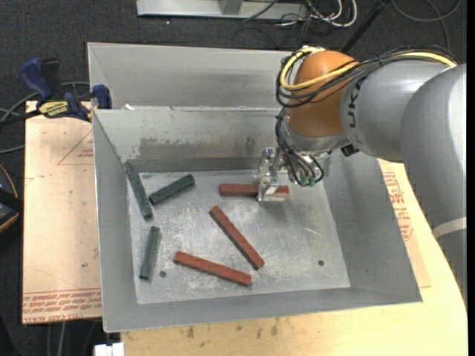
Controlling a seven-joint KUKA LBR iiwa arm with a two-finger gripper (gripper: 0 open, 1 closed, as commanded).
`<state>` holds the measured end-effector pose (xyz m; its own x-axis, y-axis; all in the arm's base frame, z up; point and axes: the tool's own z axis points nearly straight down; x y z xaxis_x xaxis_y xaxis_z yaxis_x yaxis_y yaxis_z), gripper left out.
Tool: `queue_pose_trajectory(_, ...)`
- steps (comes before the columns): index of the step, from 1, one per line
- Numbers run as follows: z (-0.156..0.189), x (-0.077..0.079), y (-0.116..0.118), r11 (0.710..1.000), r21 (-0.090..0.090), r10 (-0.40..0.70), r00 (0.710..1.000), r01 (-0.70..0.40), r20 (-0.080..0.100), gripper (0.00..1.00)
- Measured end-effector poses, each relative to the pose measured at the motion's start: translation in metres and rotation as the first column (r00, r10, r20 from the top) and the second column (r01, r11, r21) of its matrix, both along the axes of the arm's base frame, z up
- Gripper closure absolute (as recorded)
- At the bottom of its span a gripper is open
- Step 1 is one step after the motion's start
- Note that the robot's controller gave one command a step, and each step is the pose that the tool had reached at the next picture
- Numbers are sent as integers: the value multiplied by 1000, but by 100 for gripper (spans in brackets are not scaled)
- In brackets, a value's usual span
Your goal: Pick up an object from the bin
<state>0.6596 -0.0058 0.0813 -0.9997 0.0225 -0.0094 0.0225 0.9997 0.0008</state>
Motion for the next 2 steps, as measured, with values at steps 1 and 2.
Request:
queue_pose_trajectory(1,7,1,0,1000,0,0,1000,0,-5,100)
queue_pose_trajectory(2,41,1,0,1000,0,0,1000,0,-3,100)
